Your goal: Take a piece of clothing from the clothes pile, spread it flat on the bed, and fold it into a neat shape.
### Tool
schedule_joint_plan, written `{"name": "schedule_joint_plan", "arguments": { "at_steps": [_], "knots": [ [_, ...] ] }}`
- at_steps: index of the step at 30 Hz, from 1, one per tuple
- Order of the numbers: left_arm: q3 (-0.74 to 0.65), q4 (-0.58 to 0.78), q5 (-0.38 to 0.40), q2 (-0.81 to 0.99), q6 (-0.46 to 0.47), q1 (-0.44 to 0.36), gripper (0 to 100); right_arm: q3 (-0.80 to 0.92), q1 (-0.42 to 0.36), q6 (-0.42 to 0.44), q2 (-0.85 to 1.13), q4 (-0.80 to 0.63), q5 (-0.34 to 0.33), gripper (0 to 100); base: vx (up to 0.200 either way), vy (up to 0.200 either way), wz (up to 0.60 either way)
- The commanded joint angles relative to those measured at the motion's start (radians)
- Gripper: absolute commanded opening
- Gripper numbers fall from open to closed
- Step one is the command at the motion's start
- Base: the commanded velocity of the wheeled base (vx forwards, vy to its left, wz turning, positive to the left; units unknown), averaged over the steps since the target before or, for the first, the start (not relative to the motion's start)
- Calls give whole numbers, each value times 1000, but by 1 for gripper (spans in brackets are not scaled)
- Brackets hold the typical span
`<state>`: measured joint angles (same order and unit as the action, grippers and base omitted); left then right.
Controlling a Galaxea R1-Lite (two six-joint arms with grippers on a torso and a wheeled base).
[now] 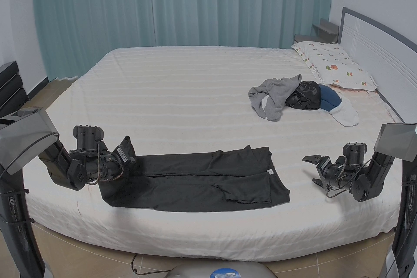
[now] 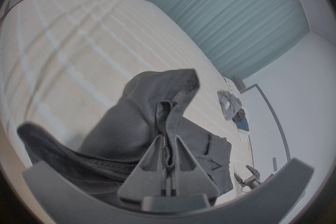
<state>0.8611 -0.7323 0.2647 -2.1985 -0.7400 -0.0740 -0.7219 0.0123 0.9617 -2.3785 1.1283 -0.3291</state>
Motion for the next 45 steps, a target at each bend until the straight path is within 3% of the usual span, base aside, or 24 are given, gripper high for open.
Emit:
{"name": "schedule_joint_plan", "arguments": {
  "at_steps": [1, 6, 13, 21, 25, 41, 42, 45],
  "knots": [
    [26, 22, -16, 33, -2, -35, 0, 1, 0, 0, -1, 1, -1, 100, 0, -200, 0],
    [69, 87, -51, 43, -2, -81, 0, 1, 0, 2, -1, 1, -1, 100, 0, -200, 0],
    [220, 301, -73, 51, -6, -171, 0, 1, 0, 0, -1, 1, -1, 100, 0, -200, 0],
    [401, 456, -87, 0, -65, -256, 0, 1, 0, 0, -1, 1, -1, 100, 0, -200, 0],
    [431, 475, -87, -20, -65, -263, 0, 1, 0, 0, -1, 1, -1, 100, 0, -200, 0],
    [524, 490, -145, -122, -102, -328, 0, 2, 0, -3, -1, 1, -1, 100, 0, 0, 0],
    [533, 490, -150, -130, -108, -329, 100, 2, 0, -3, -1, 1, -1, 100, 0, 0, 0],
    [553, 492, -165, -152, -119, -329, 100, 2, 0, -3, -1, 1, -1, 100, 0, 0, 0]
  ]
}}
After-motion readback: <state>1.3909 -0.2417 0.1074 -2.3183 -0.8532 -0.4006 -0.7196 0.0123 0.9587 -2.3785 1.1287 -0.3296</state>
